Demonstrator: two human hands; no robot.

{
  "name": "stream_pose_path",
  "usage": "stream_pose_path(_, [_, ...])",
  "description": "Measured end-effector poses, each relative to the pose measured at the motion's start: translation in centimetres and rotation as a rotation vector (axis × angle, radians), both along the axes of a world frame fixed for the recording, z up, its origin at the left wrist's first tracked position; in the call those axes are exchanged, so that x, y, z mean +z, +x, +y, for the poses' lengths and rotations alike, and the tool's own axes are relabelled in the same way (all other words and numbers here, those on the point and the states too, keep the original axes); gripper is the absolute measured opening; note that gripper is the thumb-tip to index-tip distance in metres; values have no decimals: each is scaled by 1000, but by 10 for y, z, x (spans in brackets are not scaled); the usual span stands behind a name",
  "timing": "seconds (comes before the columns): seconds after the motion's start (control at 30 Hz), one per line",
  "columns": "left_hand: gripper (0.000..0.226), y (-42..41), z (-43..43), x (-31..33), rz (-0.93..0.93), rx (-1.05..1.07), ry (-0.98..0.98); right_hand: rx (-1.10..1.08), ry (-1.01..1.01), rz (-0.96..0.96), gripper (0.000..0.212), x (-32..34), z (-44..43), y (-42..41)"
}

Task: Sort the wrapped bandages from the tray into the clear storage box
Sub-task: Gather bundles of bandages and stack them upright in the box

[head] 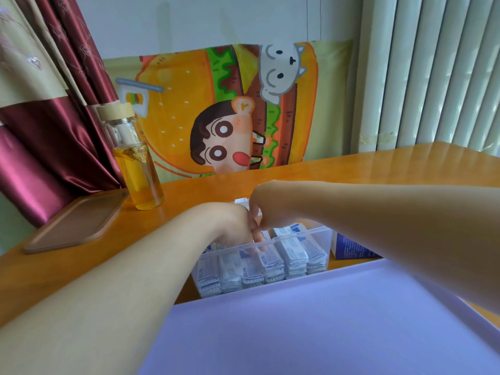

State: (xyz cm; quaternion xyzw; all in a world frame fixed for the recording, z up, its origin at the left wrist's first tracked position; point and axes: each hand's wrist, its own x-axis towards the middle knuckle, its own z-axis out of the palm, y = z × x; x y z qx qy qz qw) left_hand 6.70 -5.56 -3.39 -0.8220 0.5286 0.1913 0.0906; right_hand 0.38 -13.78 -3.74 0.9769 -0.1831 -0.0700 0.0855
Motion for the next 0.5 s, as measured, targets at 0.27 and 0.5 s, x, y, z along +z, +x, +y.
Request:
stream_pose_path(0.27, [28,-1,-3,-1,-79,20,35,-148,196,-51,21,19,-7,-15])
stream_pose_path(0.5, [25,3,-5,-5,-29,45,-64,-269,218,26,27,14,1,-26])
